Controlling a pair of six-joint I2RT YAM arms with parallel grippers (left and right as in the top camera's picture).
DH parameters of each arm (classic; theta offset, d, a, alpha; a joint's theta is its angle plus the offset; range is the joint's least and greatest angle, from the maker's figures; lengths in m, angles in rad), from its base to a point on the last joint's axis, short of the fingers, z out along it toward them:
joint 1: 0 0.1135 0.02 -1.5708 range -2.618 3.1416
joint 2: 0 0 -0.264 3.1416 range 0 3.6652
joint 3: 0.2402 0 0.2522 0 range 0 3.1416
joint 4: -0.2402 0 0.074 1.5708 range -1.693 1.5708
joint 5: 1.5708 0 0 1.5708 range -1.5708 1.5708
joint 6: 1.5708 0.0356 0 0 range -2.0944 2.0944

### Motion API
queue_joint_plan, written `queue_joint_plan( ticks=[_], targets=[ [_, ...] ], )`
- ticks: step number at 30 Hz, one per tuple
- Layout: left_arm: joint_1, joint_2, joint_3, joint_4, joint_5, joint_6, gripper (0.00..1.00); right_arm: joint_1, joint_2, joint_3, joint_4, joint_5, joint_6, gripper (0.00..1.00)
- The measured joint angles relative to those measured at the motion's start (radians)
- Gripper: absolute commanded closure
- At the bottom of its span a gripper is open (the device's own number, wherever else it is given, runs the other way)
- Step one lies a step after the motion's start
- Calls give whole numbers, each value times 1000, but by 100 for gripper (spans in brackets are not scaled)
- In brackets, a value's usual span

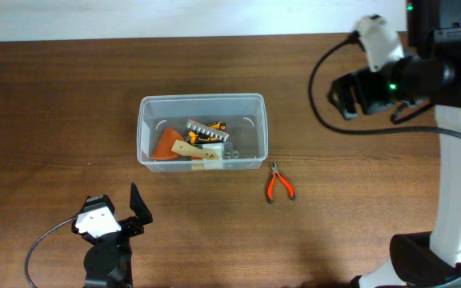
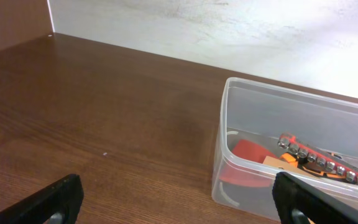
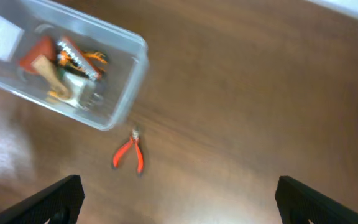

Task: Pack container
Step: 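Move the right gripper back toward the red-handled pliers, then lower the right gripper over the red-handled pliers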

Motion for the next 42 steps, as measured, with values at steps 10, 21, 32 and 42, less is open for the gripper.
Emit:
queue_joint_plan(
  ticks=[10, 21, 32, 42],
  targets=[
    [0, 0, 0, 0, 0, 0, 1, -8, -405, -579, 205, 73, 150, 1],
    [0, 0, 0, 0, 0, 0, 1, -7, -139, -1173, 693, 85, 230, 1],
    [0, 0, 0, 0, 0, 0, 1, 184, 9, -1173, 710, 103, 237, 1],
    [0, 0, 0, 0, 0, 0, 1, 299, 9, -1173, 709, 154, 280, 7]
  ],
)
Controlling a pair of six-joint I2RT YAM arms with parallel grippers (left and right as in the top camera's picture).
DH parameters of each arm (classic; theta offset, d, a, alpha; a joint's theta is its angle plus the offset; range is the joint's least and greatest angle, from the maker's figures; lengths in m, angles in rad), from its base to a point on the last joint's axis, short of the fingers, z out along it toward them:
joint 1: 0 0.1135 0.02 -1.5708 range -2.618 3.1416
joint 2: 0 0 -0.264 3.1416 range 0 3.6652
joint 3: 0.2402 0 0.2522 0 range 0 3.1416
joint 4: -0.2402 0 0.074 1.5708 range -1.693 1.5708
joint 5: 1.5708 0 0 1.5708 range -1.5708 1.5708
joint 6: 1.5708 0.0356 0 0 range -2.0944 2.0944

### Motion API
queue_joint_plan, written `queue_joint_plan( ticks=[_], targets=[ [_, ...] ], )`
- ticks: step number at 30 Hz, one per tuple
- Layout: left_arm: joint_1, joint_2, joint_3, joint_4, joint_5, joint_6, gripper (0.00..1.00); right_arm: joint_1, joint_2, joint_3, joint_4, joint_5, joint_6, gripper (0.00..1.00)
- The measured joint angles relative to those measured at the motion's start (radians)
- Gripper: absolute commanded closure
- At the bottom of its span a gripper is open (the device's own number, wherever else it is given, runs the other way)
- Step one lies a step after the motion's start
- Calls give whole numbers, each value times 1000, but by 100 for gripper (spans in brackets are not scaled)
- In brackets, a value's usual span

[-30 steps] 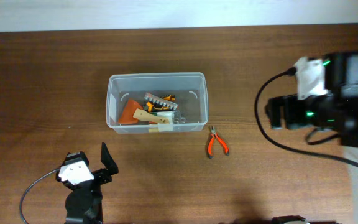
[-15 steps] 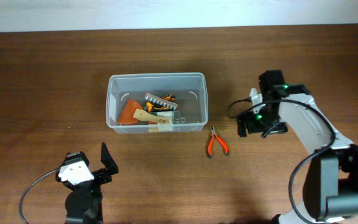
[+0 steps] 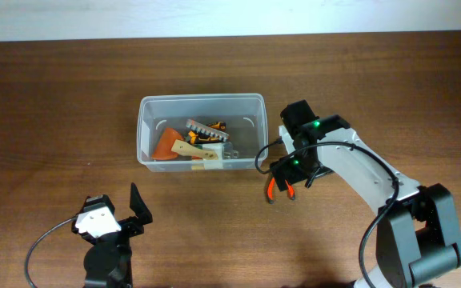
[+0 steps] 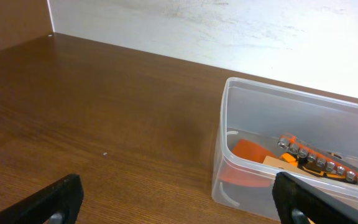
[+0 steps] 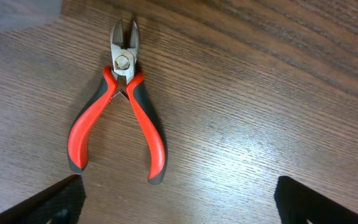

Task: Pack container
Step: 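Lower the right gripper over the red-handled pliers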

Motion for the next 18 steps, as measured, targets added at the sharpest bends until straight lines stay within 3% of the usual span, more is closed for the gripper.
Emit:
queue_joint_plan(
  ticks=[13, 18],
  targets=[
    [0, 0, 0, 0, 0, 0, 1, 0, 0, -5, 47, -2, -38, 29],
    [0, 0, 0, 0, 0, 0, 1, 0, 0, -6, 58, -6, -77, 33]
  ],
)
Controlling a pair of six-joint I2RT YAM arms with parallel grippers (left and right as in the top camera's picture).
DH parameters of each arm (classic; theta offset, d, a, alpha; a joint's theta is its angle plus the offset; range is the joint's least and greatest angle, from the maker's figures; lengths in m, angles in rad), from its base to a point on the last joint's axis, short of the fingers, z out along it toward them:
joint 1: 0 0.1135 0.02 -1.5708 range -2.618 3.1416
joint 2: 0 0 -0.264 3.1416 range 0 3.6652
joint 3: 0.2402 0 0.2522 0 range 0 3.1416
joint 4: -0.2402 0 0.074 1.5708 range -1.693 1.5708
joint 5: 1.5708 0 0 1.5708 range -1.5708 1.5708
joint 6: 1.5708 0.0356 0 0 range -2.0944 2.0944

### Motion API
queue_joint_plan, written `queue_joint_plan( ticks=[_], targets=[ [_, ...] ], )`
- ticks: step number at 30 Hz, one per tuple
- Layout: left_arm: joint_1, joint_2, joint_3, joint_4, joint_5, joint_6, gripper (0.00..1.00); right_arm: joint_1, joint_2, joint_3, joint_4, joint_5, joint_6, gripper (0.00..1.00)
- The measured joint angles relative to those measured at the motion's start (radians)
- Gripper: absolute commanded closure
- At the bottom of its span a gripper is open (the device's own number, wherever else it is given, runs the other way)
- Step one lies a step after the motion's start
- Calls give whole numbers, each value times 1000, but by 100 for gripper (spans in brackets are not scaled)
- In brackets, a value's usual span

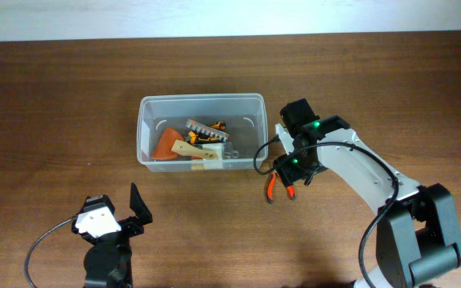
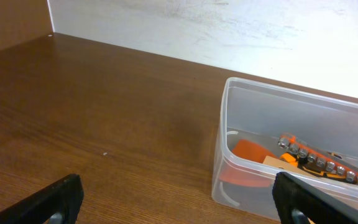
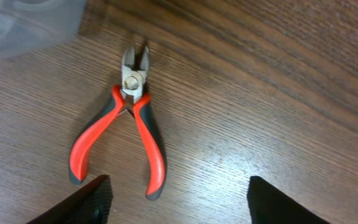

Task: Pack container
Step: 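Lower the right gripper over the red-handled pliers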

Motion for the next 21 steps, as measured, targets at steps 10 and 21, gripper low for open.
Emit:
queue_joint_plan(
  ticks=[10, 21],
  targets=[
    [0, 0, 0, 0, 0, 0, 1, 27, 0, -94, 99, -22, -55, 32],
    [0, 0, 0, 0, 0, 0, 1, 41, -4, -155, 162, -16, -29, 32]
  ],
)
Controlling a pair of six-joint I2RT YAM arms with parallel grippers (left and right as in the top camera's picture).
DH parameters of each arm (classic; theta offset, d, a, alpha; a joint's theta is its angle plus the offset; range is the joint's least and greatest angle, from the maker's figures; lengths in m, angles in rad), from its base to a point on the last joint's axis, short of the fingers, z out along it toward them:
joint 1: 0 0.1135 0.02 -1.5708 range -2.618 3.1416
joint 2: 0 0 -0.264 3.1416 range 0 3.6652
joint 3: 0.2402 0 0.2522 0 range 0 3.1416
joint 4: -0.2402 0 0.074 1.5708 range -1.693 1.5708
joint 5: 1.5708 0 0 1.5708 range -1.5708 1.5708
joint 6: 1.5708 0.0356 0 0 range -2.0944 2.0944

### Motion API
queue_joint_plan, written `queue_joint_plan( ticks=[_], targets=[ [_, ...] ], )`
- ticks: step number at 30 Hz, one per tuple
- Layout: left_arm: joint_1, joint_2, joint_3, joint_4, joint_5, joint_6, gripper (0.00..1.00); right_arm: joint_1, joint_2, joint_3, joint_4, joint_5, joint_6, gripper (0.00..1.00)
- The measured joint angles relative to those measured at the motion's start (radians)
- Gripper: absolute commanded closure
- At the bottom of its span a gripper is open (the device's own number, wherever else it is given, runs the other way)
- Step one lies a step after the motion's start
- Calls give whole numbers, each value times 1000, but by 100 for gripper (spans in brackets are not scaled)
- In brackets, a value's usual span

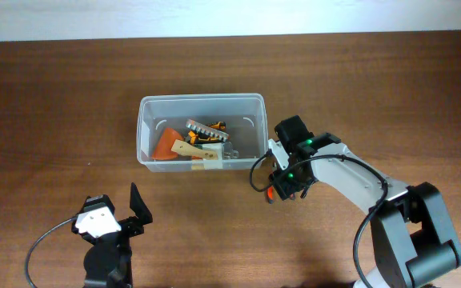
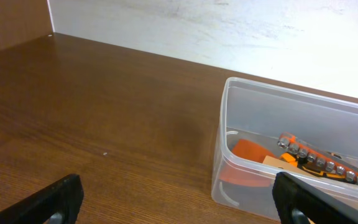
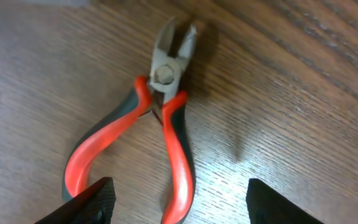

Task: Pack container
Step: 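Lower the right gripper over the red-handled pliers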

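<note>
A clear plastic container [image 1: 202,142] holds several tools: an orange piece, a wooden-handled tool, a row of bits. Red-handled pliers [image 3: 148,137] lie flat on the table right of the container, mostly hidden under my right gripper [image 1: 285,188] in the overhead view. The right gripper [image 3: 178,202] is open, low over the pliers, its fingers [image 3: 92,200] straddling the handles. My left gripper [image 2: 173,199] is open near the table's front left, facing the container [image 2: 297,155], with nothing between its fingers.
The brown wooden table [image 1: 70,80] carries only the container and pliers. A white wall edge [image 1: 214,16] runs along the back. The right arm's cable [image 1: 358,164] loops over the table's right part.
My right gripper has dropped closer over the pliers, which now fill more of the right wrist view between the open fingers. The left arm has not moved.
My right gripper was high at the back right, open, far from the pliers. Then it was low beside the container over the pliers with its fingers wide apart. The fingers then narrowed somewhat, and now it sits lower, straddling the handles. The left arm stayed still.
</note>
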Motion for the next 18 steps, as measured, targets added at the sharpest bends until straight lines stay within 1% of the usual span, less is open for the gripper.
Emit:
queue_joint_plan(
  ticks=[6, 12, 18],
  targets=[
    [0, 0, 0, 0, 0, 0, 1, -10, 0, -3, 2, 18, 64, 31],
    [0, 0, 0, 0, 0, 0, 1, -62, -3, -3, -2, -10, 85, 31],
    [0, 0, 0, 0, 0, 0, 1, -82, -53, -3, -20, -38, 92, 31]
  ],
)
